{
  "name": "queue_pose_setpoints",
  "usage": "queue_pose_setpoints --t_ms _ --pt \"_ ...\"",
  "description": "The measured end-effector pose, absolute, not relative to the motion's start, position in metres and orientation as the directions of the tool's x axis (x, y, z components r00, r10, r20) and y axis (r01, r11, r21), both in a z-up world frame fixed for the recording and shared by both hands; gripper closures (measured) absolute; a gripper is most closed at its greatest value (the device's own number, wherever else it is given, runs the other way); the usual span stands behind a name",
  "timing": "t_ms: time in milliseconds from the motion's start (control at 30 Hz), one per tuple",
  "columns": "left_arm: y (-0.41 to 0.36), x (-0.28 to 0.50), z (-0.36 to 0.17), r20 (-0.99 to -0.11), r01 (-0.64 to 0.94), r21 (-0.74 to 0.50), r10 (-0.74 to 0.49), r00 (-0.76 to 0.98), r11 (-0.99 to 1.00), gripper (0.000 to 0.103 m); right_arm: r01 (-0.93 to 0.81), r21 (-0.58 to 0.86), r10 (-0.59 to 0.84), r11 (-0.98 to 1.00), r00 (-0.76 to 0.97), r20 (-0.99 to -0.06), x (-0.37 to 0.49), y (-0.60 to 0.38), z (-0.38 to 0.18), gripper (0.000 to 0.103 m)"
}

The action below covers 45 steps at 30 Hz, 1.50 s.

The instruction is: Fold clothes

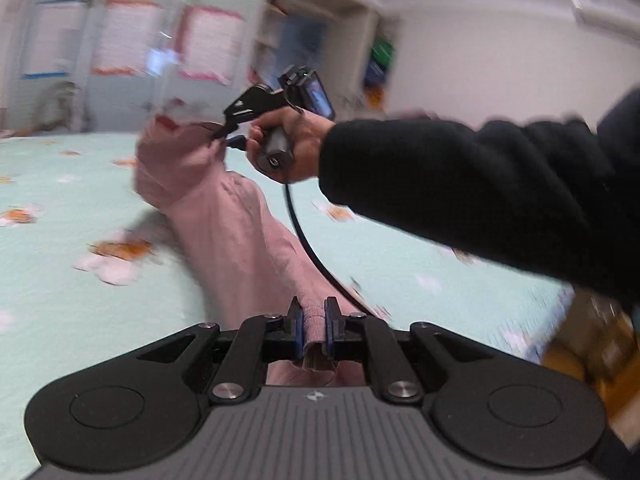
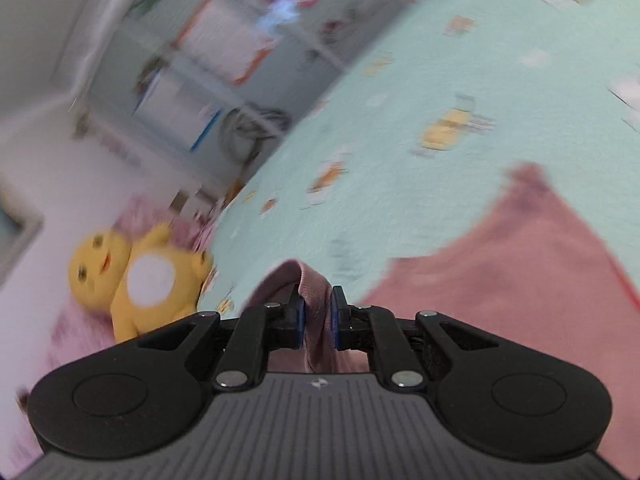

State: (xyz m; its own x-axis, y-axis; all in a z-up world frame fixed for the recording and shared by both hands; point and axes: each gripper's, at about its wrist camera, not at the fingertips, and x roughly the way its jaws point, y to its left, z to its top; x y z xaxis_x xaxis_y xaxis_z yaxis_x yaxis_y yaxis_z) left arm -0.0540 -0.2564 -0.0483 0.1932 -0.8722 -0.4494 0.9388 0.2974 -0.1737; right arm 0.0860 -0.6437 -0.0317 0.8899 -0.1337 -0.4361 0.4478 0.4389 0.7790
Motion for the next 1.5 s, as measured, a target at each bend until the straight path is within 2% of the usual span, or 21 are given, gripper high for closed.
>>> queue_pose_setpoints --t_ms 133,267,333,467,567,633,767,833,933,967,1000,1033,1067,1100,1167,1267,1333,1400,1433,1500 --pt "-0.298 -0.082 -0.085 -0.622 0.967 -0.079 -0.770 0.141 0.241 0.094 0.525 0.813 -0.107 0.250 0.850 -0.516 0.038 -0.686 -0.114 0.090" --pt "-0.306 -0.083 -0.102 -0.698 0.969 -0.038 -0.701 0.148 0.242 0.094 0.522 0.834 -0.097 0.177 0.853 -0.513 0.016 -0.693 -0.160 0.087" --pt "-0.305 -0.079 -0.103 -0.716 0.968 -0.041 -0.683 0.144 0.247 0.094 0.511 0.831 -0.081 0.221 0.859 -0.506 0.014 -0.691 -0.160 0.083" --pt "-0.305 -0.074 -0.108 -0.748 0.968 -0.017 -0.646 0.154 0.250 0.094 0.514 0.778 -0.092 0.361 0.850 -0.519 0.004 -0.681 -0.143 0.054" --pt "-0.303 -0.078 -0.110 -0.751 0.968 -0.017 -0.642 0.154 0.251 0.094 0.534 0.691 -0.182 0.486 0.836 -0.518 -0.010 -0.672 -0.118 0.051" --pt "-0.299 -0.084 -0.109 -0.746 0.969 -0.017 -0.649 0.151 0.246 0.094 0.524 0.647 -0.233 0.554 0.843 -0.484 -0.018 -0.668 -0.099 0.050" --pt "-0.300 -0.088 -0.110 -0.743 0.969 -0.019 -0.652 0.151 0.246 0.093 0.468 0.531 -0.255 0.706 0.868 -0.426 -0.010 -0.659 -0.073 0.030" --pt "-0.300 -0.089 -0.110 -0.741 0.969 -0.023 -0.655 0.149 0.247 0.093 0.442 0.467 -0.234 0.766 0.868 -0.438 0.008 -0.651 -0.069 0.030" --pt "-0.302 -0.090 -0.111 -0.740 0.971 -0.027 -0.658 0.141 0.238 0.090 0.428 0.300 -0.239 0.853 0.830 -0.504 0.044 -0.634 -0.076 0.030" --pt "-0.303 -0.091 -0.112 -0.740 0.972 -0.028 -0.658 0.137 0.234 0.090 0.434 0.278 -0.241 0.857 0.814 -0.528 0.052 -0.636 -0.079 0.031" --pt "-0.303 -0.091 -0.113 -0.741 0.972 -0.031 -0.658 0.133 0.232 0.090 0.439 0.258 -0.242 0.861 0.798 -0.551 0.060 -0.639 -0.082 0.043" --pt "-0.303 -0.091 -0.113 -0.739 0.972 -0.036 -0.661 0.130 0.231 0.090 0.444 0.237 -0.244 0.864 0.782 -0.574 0.068 -0.642 -0.085 0.062" --pt "-0.302 -0.091 -0.112 -0.736 0.972 -0.043 -0.665 0.125 0.230 0.090 0.449 0.216 -0.247 0.867 0.764 -0.596 0.076 -0.645 -0.088 0.100" --pt "-0.302 -0.090 -0.112 -0.732 0.972 -0.053 -0.671 0.117 0.228 0.090 0.452 0.195 -0.249 0.870 0.746 -0.618 0.084 -0.648 -0.092 0.103" --pt "-0.301 -0.089 -0.111 -0.725 0.974 -0.066 -0.681 0.102 0.217 0.090 0.512 0.280 -0.287 0.812 0.769 -0.572 0.080 -0.671 -0.079 0.103" --pt "-0.302 -0.087 -0.112 -0.723 0.976 -0.073 -0.685 0.089 0.204 0.090 0.619 0.404 -0.308 0.673 0.731 -0.609 0.076 -0.714 -0.084 0.102" --pt "-0.303 -0.087 -0.112 -0.722 0.976 -0.076 -0.686 0.086 0.203 0.090 0.692 0.375 -0.306 0.617 0.650 -0.695 0.076 -0.730 -0.104 0.099" --pt "-0.302 -0.088 -0.112 -0.721 0.976 -0.074 -0.687 0.088 0.204 0.090 0.665 0.428 -0.305 0.612 0.698 -0.648 0.059 -0.728 -0.109 0.085" --pt "-0.302 -0.089 -0.111 -0.721 0.977 -0.072 -0.687 0.090 0.203 0.089 0.649 0.455 -0.304 0.610 0.722 -0.621 0.051 -0.726 -0.112 0.076" --pt "-0.301 -0.091 -0.108 -0.719 0.978 -0.058 -0.688 0.098 0.200 0.089 0.583 0.550 -0.299 0.599 0.799 -0.522 0.023 -0.718 -0.104 0.044"
